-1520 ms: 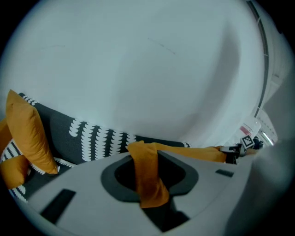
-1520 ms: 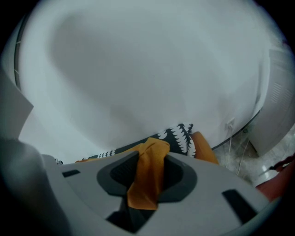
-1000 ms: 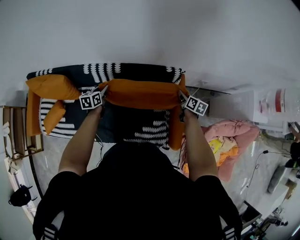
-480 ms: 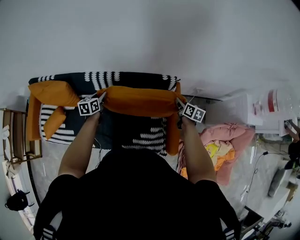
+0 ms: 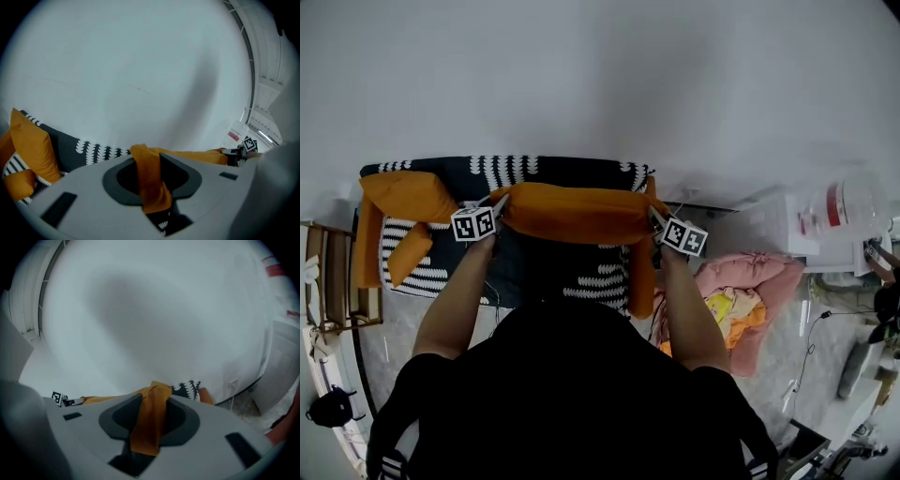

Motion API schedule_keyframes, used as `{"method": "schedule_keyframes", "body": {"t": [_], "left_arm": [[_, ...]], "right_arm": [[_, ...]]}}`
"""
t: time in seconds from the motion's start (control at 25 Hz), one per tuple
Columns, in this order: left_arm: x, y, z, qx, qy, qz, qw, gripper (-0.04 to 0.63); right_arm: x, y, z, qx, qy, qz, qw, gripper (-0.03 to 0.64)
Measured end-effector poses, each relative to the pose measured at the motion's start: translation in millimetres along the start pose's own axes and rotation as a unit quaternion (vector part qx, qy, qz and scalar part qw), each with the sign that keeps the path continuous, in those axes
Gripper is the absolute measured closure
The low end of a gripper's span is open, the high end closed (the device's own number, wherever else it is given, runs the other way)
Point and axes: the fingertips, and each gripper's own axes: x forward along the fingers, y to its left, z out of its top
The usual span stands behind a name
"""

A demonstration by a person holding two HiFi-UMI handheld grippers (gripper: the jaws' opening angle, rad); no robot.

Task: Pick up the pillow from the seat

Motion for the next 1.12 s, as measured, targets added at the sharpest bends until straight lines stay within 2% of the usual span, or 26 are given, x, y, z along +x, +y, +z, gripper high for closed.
{"method": "schedule_keyframes", "body": {"t": [0.84, 1.12], "left_arm": [[-46, -14, 25, 0.023, -0.026, -0.025, 0.9991, 0.486], [-56, -15, 40, 0.034, -0.047, -0.033, 0.9978, 0.486]], "right_arm": [[-42, 44, 21, -0.049, -0.032, 0.019, 0.998, 0.511], [-49, 56, 26, -0.058, -0.045, 0.018, 0.997, 0.511]]}}
